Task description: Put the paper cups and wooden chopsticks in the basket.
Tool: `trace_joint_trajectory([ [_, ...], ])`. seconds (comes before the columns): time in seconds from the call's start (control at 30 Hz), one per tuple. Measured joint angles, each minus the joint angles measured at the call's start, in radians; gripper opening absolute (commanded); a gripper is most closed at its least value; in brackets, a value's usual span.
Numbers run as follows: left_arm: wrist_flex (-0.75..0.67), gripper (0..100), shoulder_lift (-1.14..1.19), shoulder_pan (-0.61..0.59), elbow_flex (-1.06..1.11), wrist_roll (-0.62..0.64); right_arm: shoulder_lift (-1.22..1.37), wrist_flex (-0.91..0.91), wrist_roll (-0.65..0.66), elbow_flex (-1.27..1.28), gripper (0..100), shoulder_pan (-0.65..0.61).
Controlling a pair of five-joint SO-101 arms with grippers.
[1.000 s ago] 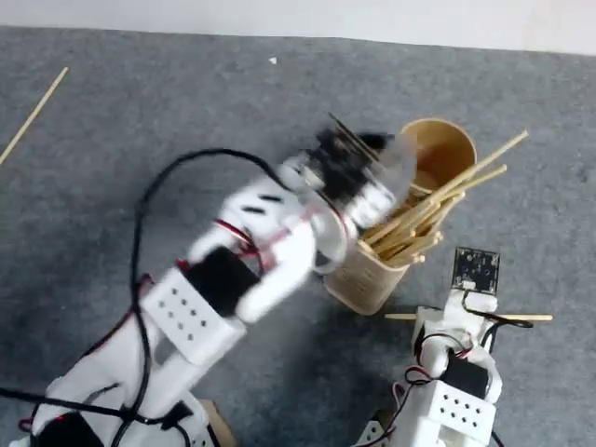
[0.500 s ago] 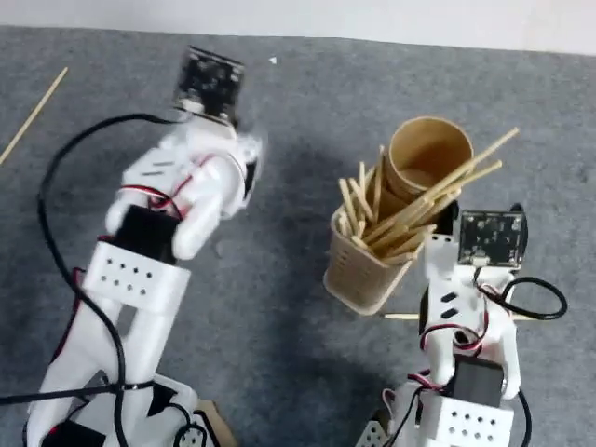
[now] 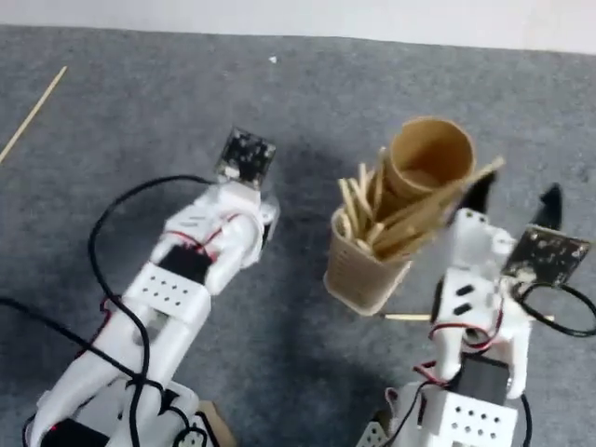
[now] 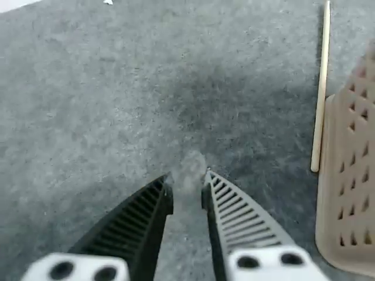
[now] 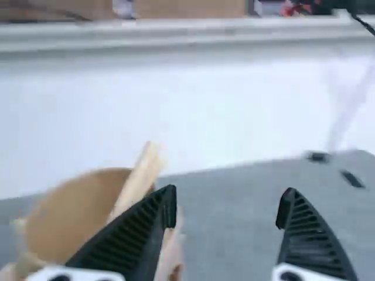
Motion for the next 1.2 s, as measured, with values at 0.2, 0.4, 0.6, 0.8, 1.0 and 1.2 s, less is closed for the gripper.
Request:
trace_joint_trajectory([
  [0.2, -0.072, 12, 0.003, 0.002, 0.043, 0.000, -0.055, -0.017, -0.008, -0.020, 28.8, -0.069],
  [0.4, -0.078, 12, 0.003, 0.003, 0.044, 0.000, -0.218, -0.009, -0.011, -0.094, 28.8, -0.077],
  [0.6, -0.078, 12, 0.003, 0.002, 0.046, 0.000, -0.394, 0.167, -0.011, -0.160, 28.8, -0.078],
  [0.8, -0.078, 12, 0.003, 0.003, 0.046, 0.000, -0.397, 0.425, 0.110, -0.288, 28.8, 0.155],
  [1.0, -0.078, 12, 0.003, 0.002, 0.046, 0.000, -0.384, 0.526, 0.288, -0.210, 28.8, 0.568],
  [1.2, -0.078, 12, 0.006, 0.002, 0.046, 0.000, -0.285, 0.578, 0.540, 0.078, 28.8, 0.606],
])
